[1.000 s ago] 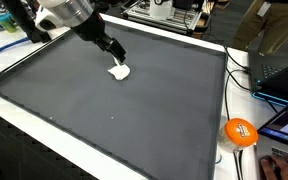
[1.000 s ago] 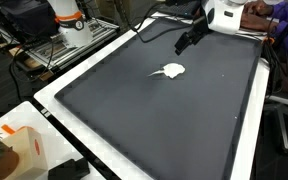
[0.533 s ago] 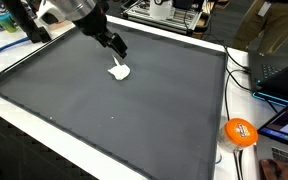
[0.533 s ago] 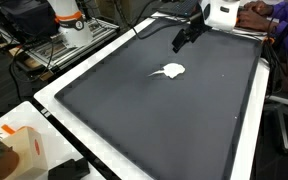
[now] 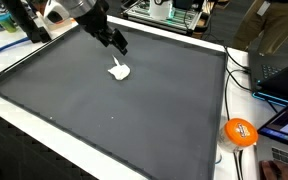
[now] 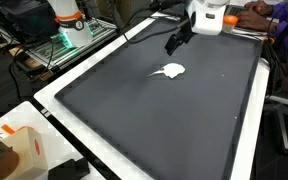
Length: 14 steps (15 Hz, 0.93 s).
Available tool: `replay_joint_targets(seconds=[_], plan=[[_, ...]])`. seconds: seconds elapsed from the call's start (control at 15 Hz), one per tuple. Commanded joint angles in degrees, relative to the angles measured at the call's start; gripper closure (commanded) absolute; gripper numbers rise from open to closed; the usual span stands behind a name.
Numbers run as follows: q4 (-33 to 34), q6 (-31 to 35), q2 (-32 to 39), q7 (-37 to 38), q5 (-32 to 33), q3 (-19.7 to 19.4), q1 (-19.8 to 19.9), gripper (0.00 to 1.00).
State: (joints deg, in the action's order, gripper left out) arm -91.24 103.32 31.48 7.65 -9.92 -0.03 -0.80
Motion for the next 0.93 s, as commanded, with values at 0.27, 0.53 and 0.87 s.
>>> replay_joint_targets(seconds=[0.27, 0.53, 0.87], plan=[[-10.84, 11.72, -6.35, -4.82, -2.95, 0.75, 1.09, 0.00], [-10.97, 11.58, -6.60, -5.71, -2.65, 0.84, 1.12, 0.00], [-17.05, 15.40, -10.41, -5.64, -3.84, 0.69, 1.46, 0.00]])
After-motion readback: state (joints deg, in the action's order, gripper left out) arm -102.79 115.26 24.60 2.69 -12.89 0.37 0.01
